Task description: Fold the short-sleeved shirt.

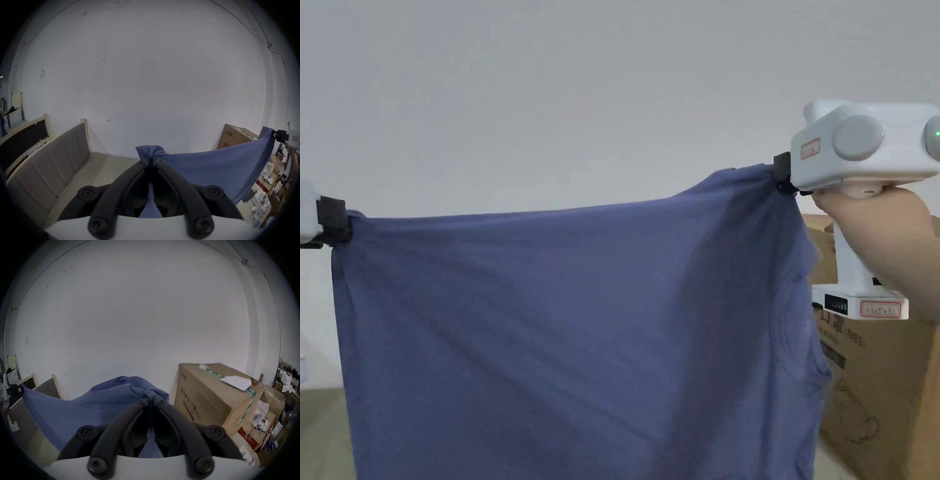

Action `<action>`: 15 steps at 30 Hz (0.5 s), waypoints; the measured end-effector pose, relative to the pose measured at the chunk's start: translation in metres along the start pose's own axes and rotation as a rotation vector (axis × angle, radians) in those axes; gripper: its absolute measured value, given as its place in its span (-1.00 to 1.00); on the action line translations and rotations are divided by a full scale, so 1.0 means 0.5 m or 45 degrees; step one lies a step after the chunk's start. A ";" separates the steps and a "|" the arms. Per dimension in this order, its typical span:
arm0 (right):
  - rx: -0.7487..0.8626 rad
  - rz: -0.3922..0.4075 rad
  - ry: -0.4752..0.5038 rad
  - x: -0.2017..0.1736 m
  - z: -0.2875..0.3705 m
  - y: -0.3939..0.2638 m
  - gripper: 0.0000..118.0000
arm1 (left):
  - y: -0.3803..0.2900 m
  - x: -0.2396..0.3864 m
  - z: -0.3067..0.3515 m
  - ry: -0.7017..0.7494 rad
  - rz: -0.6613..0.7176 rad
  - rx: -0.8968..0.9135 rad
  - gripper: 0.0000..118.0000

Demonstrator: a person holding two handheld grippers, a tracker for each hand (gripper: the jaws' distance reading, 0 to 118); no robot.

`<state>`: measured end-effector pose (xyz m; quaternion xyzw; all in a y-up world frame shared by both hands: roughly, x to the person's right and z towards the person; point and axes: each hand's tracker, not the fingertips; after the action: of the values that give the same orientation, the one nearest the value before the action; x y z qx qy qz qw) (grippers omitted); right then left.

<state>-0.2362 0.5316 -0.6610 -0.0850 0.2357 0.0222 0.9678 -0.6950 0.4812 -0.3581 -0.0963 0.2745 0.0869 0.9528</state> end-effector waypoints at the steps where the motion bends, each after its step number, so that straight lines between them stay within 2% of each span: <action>1: 0.034 0.011 -0.016 -0.003 -0.019 0.002 -0.93 | 0.003 0.003 -0.017 0.025 -0.010 0.028 -0.96; 4: 0.127 0.077 -0.040 -0.026 -0.054 -0.011 -0.93 | -0.006 0.021 -0.054 0.123 -0.096 0.145 -0.96; 9: 0.097 0.045 -0.076 -0.024 -0.118 -0.129 -0.93 | -0.077 0.010 -0.108 0.089 -0.045 0.107 -0.96; 12: -0.047 0.008 -0.066 -0.012 -0.142 -0.277 -0.93 | -0.183 -0.006 -0.136 0.053 -0.010 -0.064 -0.96; 15: -0.337 -0.087 -0.018 0.013 -0.148 -0.475 -0.93 | -0.350 -0.024 -0.140 -0.002 0.028 -0.298 -0.96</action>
<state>-0.2444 0.2848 -0.6922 -0.2198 0.2210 0.0209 0.9499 -0.7022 0.2947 -0.3860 -0.2039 0.2629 0.1290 0.9342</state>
